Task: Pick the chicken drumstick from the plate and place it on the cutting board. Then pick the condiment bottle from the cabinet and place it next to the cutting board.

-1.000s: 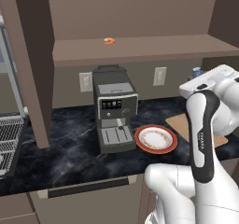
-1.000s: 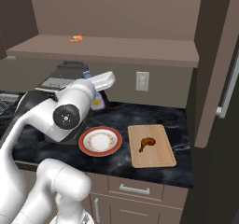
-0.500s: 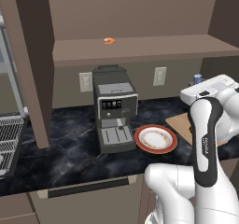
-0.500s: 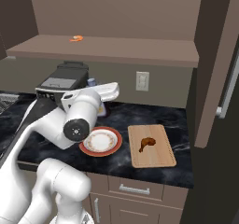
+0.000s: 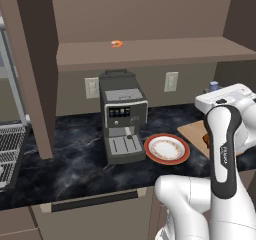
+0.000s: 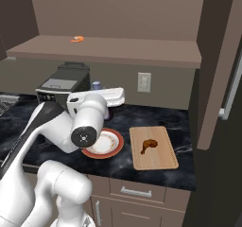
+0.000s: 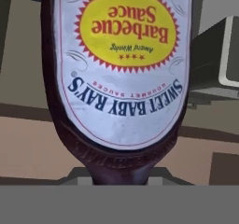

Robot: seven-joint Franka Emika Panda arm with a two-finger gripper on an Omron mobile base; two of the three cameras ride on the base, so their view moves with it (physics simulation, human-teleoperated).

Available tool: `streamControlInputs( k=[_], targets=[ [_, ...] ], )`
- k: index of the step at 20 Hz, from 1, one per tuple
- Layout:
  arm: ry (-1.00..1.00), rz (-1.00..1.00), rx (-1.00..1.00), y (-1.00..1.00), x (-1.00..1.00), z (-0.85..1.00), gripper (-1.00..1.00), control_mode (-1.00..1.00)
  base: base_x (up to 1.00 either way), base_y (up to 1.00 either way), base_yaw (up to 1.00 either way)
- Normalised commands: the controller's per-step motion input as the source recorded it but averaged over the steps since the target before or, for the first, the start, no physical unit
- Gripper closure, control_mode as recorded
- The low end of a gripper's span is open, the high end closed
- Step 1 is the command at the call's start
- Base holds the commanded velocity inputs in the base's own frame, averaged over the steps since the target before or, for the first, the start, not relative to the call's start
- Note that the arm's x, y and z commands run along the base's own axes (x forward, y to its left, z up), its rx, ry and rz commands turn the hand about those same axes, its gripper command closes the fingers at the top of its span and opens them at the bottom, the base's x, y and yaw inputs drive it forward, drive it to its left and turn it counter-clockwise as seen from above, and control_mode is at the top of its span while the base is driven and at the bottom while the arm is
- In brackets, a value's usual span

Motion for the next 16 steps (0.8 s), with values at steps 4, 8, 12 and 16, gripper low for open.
streamControlInputs(
  k=[4, 8, 12, 16],
  targets=[
    [0.0, 0.0, 0.0, -0.07, 0.0, 0.0, 1.0, -1.0, 0.0, 0.0, 0.0],
    [0.0, 0.0, 0.0, -0.12, 0.0, -0.03, 1.0, -1.0, 0.0, 0.0, 0.0],
    [0.0, 0.02, 0.0, -0.01, 0.0, -0.21, 1.0, -1.0, 0.0, 0.0, 0.0],
    [0.0, 0.03, 0.0, 0.0, 0.0, -0.28, 1.0, -1.0, 0.0, 0.0, 0.0]
  ],
)
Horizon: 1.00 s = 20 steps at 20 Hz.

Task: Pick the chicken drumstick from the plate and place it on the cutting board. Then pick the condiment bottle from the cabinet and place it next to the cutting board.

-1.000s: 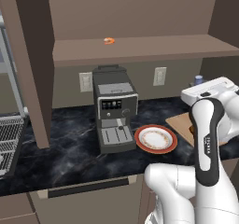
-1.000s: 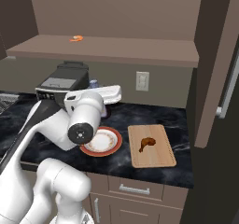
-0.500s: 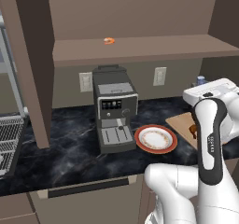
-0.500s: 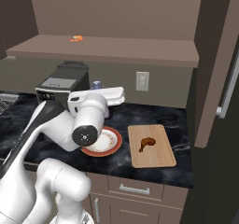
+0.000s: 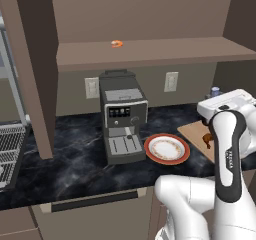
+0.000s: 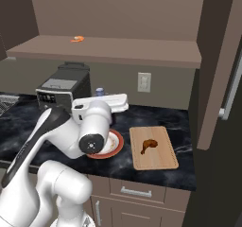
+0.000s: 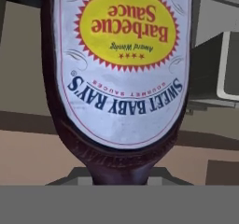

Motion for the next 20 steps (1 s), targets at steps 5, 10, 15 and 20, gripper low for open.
streamControlInputs(
  k=[5, 10, 15, 20],
  targets=[
    [0.0, 0.03, 0.0, 0.0, 0.0, -0.28, 1.0, -1.0, 0.0, 0.0, 0.0],
    [0.0, 0.03, 0.0, 0.0, 0.0, -0.23, 1.0, -1.0, 0.0, 0.0, 0.0],
    [0.0, 0.03, 0.0, 0.0, 0.0, -0.27, 1.0, -1.0, 0.0, 0.0, 0.0],
    [0.0, 0.03, 0.0, 0.0, 0.0, -0.31, 1.0, -1.0, 0.0, 0.0, 0.0]
  ],
)
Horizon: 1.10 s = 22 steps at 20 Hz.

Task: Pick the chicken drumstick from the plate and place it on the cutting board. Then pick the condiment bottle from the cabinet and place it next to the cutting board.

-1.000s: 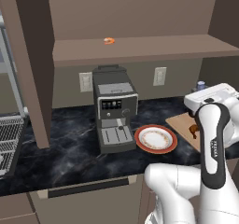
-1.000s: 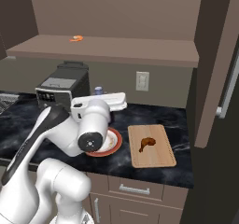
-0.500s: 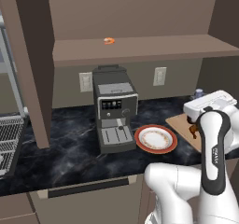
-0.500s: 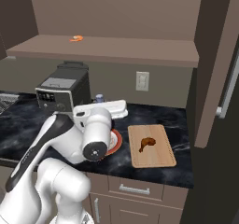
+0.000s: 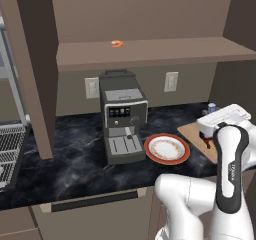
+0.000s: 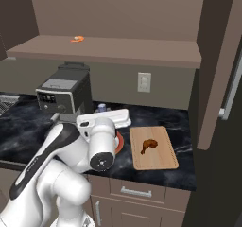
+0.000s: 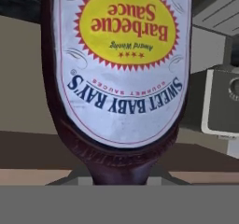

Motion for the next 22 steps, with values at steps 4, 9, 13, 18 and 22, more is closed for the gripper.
streamControlInputs(
  k=[4, 9, 13, 18, 22],
  targets=[
    [0.0, 0.03, 0.0, 0.0, -0.03, -0.34, 1.0, -1.0, 0.0, 0.0, 0.0],
    [-0.02, 0.04, 0.0, 0.0, -0.04, -0.38, 1.0, -1.0, 0.0, 0.0, 0.0],
    [-0.02, 0.04, 0.0, 0.0, -0.02, -0.39, 1.0, -1.0, 0.0, 0.0, 0.0],
    [-0.03, 0.05, 0.0, 0.0, 0.0, -0.41, 1.0, -1.0, 0.0, 0.0, 0.0],
    [-0.04, 0.05, 0.01, 0.0, 0.0, -0.35, 1.0, -1.0, 0.0, 0.0, 0.0]
  ],
)
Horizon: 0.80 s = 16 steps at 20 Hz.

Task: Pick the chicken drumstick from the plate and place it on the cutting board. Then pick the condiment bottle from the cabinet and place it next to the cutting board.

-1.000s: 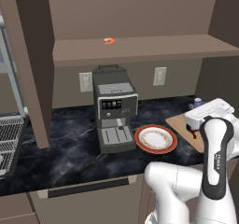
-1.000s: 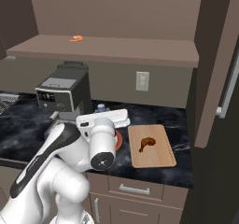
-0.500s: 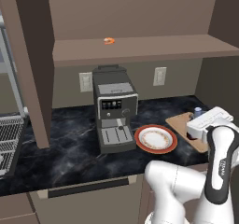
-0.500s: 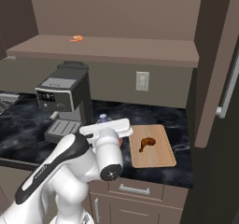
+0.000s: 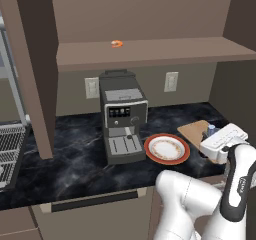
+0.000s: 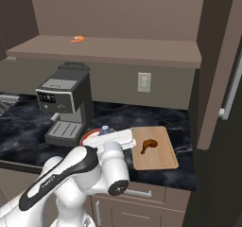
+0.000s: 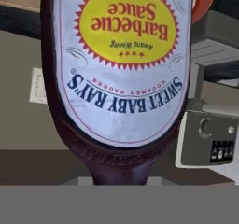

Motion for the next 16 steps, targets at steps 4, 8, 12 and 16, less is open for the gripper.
streamControlInputs(
  k=[4, 8, 12, 16],
  targets=[
    [-0.03, 0.05, 0.01, 0.0, 0.0, -0.32, 1.0, -1.0, 0.0, 0.0, 0.0],
    [-0.04, 0.04, 0.0, 0.0, 0.0, -0.28, 1.0, -1.0, 0.0, 0.0, 0.0],
    [-0.02, 0.03, 0.01, 0.0, 0.0, -0.23, 1.0, -1.0, 0.0, 0.0, 0.0],
    [0.0, 0.03, 0.02, 0.0, 0.0, -0.2, 1.0, -1.0, 0.0, 0.0, 0.0]
  ],
)
